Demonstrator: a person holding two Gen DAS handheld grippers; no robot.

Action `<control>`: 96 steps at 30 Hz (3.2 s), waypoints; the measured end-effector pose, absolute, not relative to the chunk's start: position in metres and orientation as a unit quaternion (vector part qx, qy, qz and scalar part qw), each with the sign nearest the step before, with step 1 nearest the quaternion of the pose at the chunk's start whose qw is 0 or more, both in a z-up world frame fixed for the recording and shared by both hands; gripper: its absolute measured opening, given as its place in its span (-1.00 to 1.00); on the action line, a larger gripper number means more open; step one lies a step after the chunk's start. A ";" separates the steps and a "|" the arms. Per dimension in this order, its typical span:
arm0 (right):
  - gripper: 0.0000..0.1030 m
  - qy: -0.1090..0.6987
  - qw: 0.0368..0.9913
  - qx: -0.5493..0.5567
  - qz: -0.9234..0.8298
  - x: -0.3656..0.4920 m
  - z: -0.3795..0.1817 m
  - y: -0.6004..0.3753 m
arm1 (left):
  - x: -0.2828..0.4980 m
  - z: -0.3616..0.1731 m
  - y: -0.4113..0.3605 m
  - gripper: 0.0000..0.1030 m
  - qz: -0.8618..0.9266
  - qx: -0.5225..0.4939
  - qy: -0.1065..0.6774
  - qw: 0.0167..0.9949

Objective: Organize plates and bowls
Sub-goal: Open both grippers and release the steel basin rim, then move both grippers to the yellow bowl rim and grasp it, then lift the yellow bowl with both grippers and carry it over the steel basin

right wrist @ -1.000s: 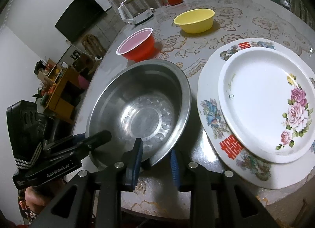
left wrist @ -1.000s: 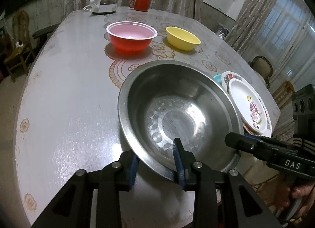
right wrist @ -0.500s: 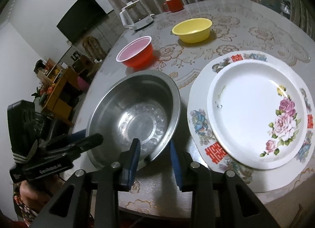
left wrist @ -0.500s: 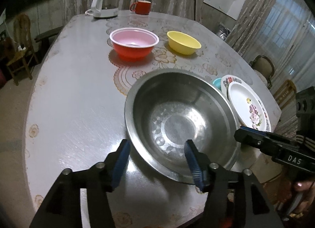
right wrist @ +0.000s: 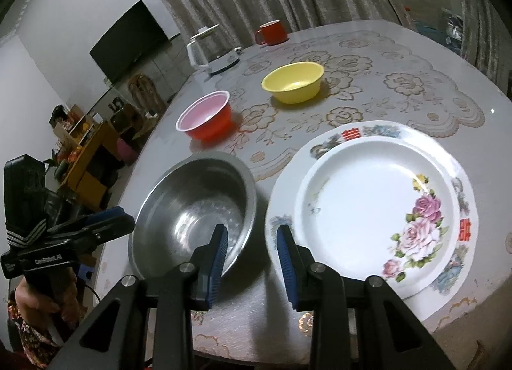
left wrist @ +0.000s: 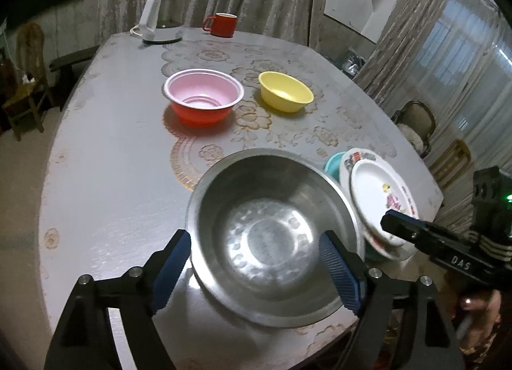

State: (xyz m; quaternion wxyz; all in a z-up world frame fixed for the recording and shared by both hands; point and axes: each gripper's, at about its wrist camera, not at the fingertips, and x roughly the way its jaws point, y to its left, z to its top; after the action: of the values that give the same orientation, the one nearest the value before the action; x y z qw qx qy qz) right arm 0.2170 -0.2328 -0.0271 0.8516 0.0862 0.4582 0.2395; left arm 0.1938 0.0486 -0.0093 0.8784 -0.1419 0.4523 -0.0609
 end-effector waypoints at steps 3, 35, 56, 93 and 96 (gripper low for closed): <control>-0.39 0.456 0.853 0.089 0.238 0.221 -0.025 -0.239 | 0.201 -0.004 0.042 0.70 -0.065 -0.142 0.450 0.879; -0.24 0.501 0.844 0.094 0.169 0.430 -0.022 -0.278 | 0.369 0.006 0.007 0.81 -0.044 -0.166 0.460 0.871; -0.64 0.547 0.812 0.076 0.191 0.505 -0.065 -0.227 | 0.433 -0.010 0.013 0.45 -0.024 -0.168 0.468 0.867; -0.64 0.511 0.837 0.037 0.193 0.449 -0.040 -0.233 | 0.434 -0.046 -0.017 -0.61 -0.041 -0.125 0.521 0.844; -0.64 0.506 0.840 0.031 0.192 0.438 -0.036 -0.231 | 0.423 -0.041 -0.017 -0.61 -0.045 -0.125 0.518 0.845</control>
State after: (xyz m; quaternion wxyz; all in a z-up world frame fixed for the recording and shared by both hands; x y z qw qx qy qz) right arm 0.4382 -0.2305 -0.0363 0.8403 0.0308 0.5059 0.1924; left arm 0.4229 -0.0175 -0.0414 0.8453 -0.1246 0.5176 -0.0446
